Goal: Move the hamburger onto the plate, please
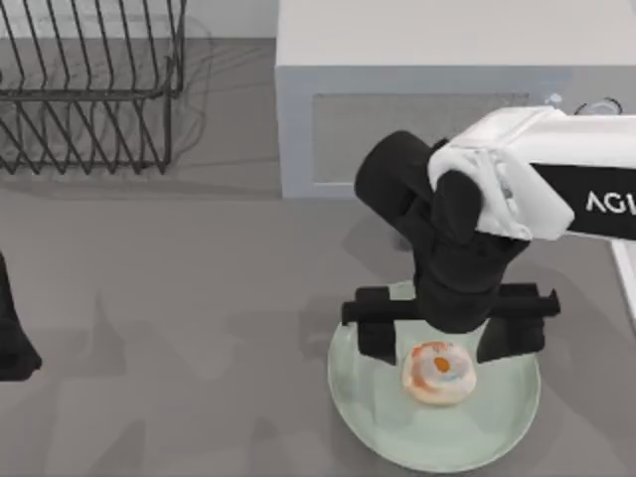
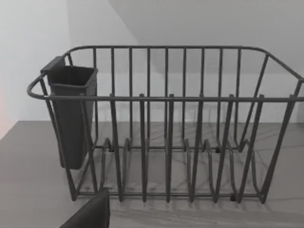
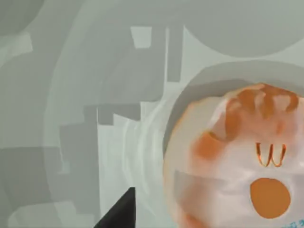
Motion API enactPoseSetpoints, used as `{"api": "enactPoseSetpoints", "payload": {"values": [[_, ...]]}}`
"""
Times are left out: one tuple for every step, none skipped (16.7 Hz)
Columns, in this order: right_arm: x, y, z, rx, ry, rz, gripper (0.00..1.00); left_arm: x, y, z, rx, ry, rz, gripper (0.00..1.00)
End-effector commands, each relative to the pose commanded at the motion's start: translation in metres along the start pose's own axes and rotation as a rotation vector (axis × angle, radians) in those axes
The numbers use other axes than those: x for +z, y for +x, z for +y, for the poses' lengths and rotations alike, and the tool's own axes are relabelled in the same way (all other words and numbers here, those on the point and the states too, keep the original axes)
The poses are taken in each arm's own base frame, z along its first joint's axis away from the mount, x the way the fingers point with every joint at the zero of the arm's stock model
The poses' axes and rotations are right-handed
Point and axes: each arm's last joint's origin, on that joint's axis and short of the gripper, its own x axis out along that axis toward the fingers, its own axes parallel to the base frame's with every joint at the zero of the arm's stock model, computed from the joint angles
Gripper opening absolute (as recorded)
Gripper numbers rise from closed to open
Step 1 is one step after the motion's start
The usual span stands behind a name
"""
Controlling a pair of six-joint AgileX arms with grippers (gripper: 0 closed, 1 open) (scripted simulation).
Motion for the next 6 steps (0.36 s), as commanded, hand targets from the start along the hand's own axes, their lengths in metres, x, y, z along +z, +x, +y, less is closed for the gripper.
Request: {"api": "enactPoseSetpoints", "payload": {"values": [[0.0000, 0.0000, 0.0000, 0.000, 0.000, 0.000, 1.00, 0.0000, 0.0000, 0.0000, 0.000, 0.000, 0.000, 1.00], [0.0000, 0.0000, 0.0000, 0.000, 0.000, 0.000, 1.00, 0.0000, 0.0000, 0.0000, 0.000, 0.000, 0.000, 1.00], [0.0000, 0.0000, 0.0000, 0.000, 0.000, 0.000, 1.00, 0.0000, 0.0000, 0.0000, 0.000, 0.000, 0.000, 1.00], [0.0000, 0.0000, 0.0000, 0.000, 0.000, 0.000, 1.00, 0.0000, 0.0000, 0.0000, 0.000, 0.000, 0.000, 1.00], [0.0000, 0.0000, 0.0000, 0.000, 0.000, 0.000, 1.00, 0.0000, 0.0000, 0.0000, 0.000, 0.000, 0.000, 1.00], [0.0000, 0.0000, 0.0000, 0.000, 0.000, 0.000, 1.00, 0.0000, 0.0000, 0.0000, 0.000, 0.000, 0.000, 1.00]]}}
